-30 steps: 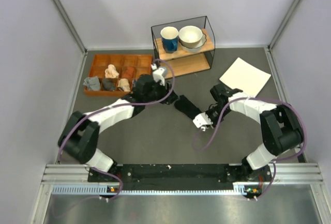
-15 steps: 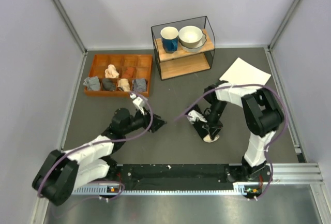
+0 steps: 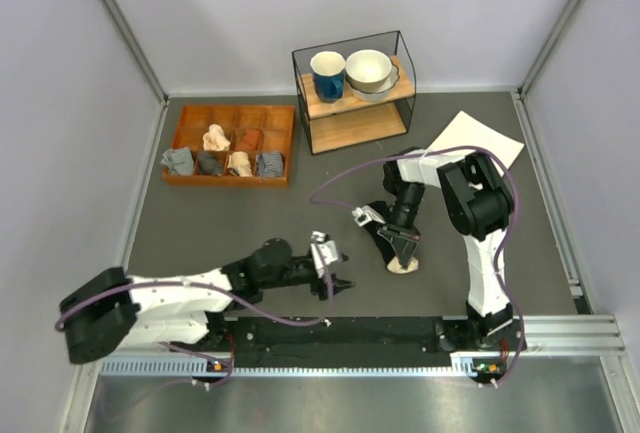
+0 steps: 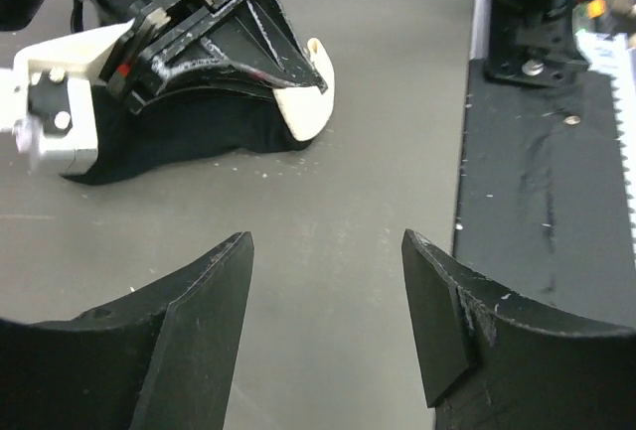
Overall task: Roll the underwear
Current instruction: Roll the underwear to the center of the board.
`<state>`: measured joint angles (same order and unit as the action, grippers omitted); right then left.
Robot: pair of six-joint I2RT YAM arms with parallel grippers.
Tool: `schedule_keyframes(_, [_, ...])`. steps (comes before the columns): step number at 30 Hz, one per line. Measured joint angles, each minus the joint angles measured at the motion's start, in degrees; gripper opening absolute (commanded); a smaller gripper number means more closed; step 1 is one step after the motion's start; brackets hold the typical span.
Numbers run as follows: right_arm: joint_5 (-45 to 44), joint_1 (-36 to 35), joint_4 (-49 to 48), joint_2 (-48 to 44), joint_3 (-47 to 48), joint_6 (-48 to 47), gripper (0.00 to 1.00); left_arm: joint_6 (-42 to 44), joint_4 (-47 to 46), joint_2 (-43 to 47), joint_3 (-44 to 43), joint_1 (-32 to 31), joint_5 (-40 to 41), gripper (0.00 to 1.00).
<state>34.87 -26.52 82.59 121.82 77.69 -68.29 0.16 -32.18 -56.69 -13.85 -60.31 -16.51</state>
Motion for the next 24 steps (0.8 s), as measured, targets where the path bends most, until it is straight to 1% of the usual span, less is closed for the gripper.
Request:
schedule_keyframes(5, [0.22, 0.0, 0.28, 0.35, 0.42, 0.94, 0.07, 8.13, 2.34, -16.2, -11.78, -3.06, 2.45, 0.68])
schedule_keyframes(9, [0.39, 0.0, 0.33, 0.52, 0.44, 1.09, 0.07, 11.65, 2.21, -27.08, -19.61, -3.56, 2.43, 0.68])
schedule_keyframes(11, [0.39, 0.0, 0.33, 0.52, 0.44, 1.11, 0.08, 12.5, 2.25, -31.26, -22.16, -3.87, 2.43, 0.68])
schedule_keyframes(17, [0.42, 0.0, 0.31, 0.52, 0.44, 1.14, 0.1, 13.55, 2.36, -39.12, -26.64, -5.05, 2.36, 0.67])
schedule_keyframes(24, [0.5, 0.0, 0.33, 0.61, 0.44, 1.14, 0.11, 12.94, 2.34, -43.58, -29.35, -5.4, 2.25, 0.64])
